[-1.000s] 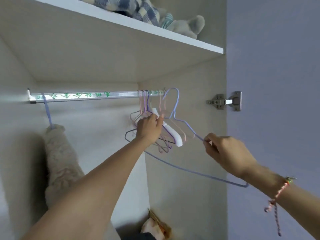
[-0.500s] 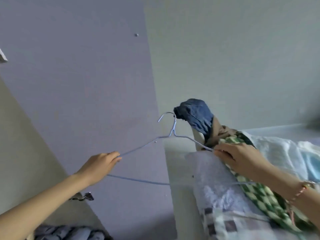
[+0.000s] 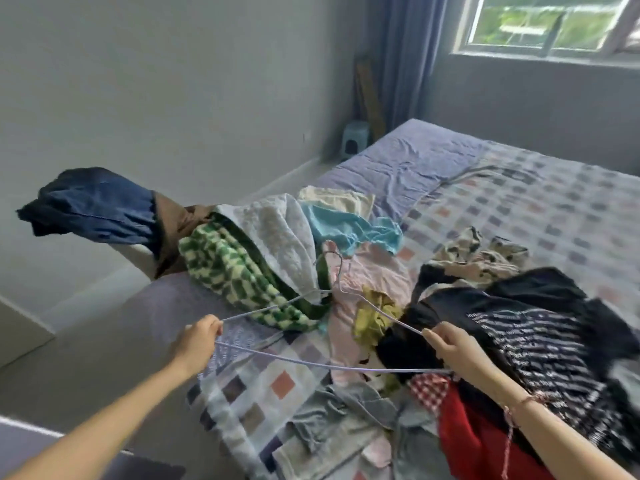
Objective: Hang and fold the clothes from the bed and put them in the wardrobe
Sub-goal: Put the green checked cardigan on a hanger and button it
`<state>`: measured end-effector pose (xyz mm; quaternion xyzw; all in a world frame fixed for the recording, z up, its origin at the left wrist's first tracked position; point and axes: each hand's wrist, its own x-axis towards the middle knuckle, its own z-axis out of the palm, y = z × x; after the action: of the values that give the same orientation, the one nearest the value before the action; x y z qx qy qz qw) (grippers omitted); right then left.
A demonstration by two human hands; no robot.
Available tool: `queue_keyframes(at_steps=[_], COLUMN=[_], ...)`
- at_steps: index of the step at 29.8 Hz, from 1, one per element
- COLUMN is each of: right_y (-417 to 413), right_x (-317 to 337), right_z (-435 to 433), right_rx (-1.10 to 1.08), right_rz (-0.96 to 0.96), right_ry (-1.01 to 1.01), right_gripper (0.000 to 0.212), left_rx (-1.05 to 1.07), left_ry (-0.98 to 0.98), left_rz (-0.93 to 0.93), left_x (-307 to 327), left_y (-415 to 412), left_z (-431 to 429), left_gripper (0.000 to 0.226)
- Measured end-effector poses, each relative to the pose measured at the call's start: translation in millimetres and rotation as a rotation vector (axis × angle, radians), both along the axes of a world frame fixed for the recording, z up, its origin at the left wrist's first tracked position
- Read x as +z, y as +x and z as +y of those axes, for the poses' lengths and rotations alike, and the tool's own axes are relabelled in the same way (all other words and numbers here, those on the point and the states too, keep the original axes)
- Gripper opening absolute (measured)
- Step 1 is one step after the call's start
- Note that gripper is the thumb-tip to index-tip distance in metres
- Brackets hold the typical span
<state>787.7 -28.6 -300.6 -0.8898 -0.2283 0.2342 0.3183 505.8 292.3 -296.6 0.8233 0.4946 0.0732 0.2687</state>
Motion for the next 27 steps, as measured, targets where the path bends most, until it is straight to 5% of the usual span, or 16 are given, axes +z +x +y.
queue_keyframes(at_steps=[7, 14, 19, 22, 27], right_y=[30, 78, 123, 145, 143], right_x=[-68, -94, -111, -127, -138], right_z=[-63, -55, -20, 19, 108], right_rx=[-0.611, -0.949, -1.011, -0.923, -0.609], right_rz=[0.455, 0.458, 0.287, 0.119, 0.03], right_ry=[0.114, 0.249, 0.194, -0.091, -0.128], right_gripper=[0.016, 0.017, 0.017, 0.029, 0.028], left_rx=[-0.239, -0.492, -0.513, -0.421, -0.427], left_ry=[0.038, 0.114, 0.093, -0.047, -0.054], left_rz=[0.222, 0.318, 0.314, 0.3, 0.577], left_x=[-48, -77, -87, -112, -160], left_y=[106, 226, 278, 293, 271], left_z=[-16, 14, 45, 82, 134], left_gripper=[0.029, 0.026, 0.03, 0.042, 0.044])
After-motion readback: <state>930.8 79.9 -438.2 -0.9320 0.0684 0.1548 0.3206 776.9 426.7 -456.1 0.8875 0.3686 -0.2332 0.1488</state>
